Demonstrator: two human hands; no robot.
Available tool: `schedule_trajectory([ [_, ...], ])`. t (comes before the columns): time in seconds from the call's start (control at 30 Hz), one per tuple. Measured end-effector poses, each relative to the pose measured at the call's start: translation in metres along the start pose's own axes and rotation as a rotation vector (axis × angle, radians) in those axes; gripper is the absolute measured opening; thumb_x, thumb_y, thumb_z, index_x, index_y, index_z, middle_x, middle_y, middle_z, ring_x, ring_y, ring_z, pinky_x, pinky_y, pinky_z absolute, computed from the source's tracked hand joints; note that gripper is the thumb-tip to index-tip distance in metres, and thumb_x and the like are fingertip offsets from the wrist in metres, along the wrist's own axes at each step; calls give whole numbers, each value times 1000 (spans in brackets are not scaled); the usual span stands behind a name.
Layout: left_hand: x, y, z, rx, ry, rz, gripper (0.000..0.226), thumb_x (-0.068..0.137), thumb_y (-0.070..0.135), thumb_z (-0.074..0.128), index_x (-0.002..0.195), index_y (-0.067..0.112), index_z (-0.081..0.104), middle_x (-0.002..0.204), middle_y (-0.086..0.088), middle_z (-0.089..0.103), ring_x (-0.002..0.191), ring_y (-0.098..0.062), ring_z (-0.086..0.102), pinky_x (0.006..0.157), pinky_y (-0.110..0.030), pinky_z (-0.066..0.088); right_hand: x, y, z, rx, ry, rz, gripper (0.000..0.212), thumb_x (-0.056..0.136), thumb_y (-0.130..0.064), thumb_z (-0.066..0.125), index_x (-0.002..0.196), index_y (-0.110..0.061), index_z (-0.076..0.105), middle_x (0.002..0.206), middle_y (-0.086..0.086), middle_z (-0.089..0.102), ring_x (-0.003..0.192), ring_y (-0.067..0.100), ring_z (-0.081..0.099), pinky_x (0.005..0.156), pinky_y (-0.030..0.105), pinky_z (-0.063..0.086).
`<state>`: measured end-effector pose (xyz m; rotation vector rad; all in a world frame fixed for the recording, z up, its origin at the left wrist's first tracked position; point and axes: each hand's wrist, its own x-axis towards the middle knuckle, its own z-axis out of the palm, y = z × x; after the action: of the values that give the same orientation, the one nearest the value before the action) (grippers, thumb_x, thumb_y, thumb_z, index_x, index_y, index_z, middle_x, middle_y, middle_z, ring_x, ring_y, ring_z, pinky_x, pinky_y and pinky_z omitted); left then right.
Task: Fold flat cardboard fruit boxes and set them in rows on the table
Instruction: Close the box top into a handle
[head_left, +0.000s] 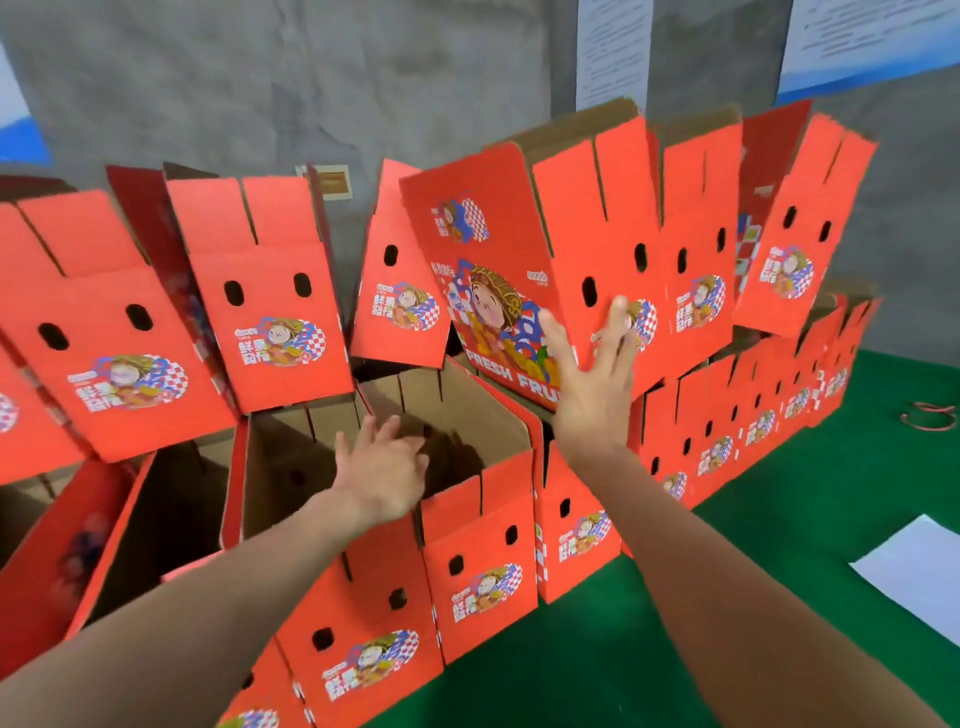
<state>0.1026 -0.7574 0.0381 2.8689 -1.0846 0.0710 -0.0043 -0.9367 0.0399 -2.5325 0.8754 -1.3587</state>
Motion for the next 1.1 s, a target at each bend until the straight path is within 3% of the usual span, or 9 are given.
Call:
schedule_trajectory([
  [0.1,-3,-13,-5,-277,4,65,43,104,27,28,139,8,43,155,-12,24,146,-20,9,107,-19,13,12,2,5,33,-66,83,116,66,29,31,146,-51,10,156,16,-24,142,49,-6,99,58,39],
  [0.2,-7,-16,-6,-327,-19,118,44,104,25,25,140,4,39,156,-14,21,146,-19,8,102,-14,12,26,3,8,87,-139,165,111,71,25,31,146,-52,4,153,15,-31,141,50,-8,93,55,44],
  [0.37,-10,-23,-4,-383,-3,121,45,103,25,27,145,8,32,159,-10,10,146,-19,12,111,-19,12,38,-4,5,114,-264,280,100,80,13,45,146,-52,5,148,15,-39,140,52,-9,102,54,39],
  [0.5,-17,-30,-5,-359,37,147,46,102,26,32,146,13,32,158,-5,16,144,-17,19,111,-18,12,33,-24,-5,37,-86,208,94,78,4,52,148,-46,15,154,21,-26,141,50,-12,111,61,16],
  [0.57,-21,-33,-6,-349,45,163,45,102,24,35,146,15,33,157,-5,20,144,-16,21,109,-14,11,29,-36,-12,-7,-66,137,90,79,0,54,149,-43,16,155,19,-24,141,49,-13,112,61,12],
  [0.73,-36,-44,-11,-320,-14,211,46,102,23,35,148,17,29,156,-2,23,144,-13,19,111,-15,9,22,-62,-26,7,-151,150,80,89,-6,53,149,-43,15,155,14,-27,142,46,-10,114,56,16],
  [0.97,-63,-68,-19,-387,-101,217,47,102,27,33,149,26,26,153,1,31,142,-15,24,111,-19,16,12,-83,-51,77,-252,160,78,89,-6,54,149,-41,20,154,12,-30,142,48,-4,111,52,27],
  [1.03,-73,-76,-24,-389,-101,184,45,103,28,33,147,23,31,151,-2,36,141,-19,29,113,-26,21,11,-91,-57,103,-266,192,74,90,-6,53,148,-40,24,155,12,-29,142,49,-2,110,50,28],
  [1.1,-85,-84,-29,-327,2,153,41,102,27,34,141,18,43,143,-6,47,135,-23,39,111,-31,30,11,-99,-64,149,-279,225,71,90,-7,52,148,-38,27,155,14,-27,142,49,-2,113,51,23],
])
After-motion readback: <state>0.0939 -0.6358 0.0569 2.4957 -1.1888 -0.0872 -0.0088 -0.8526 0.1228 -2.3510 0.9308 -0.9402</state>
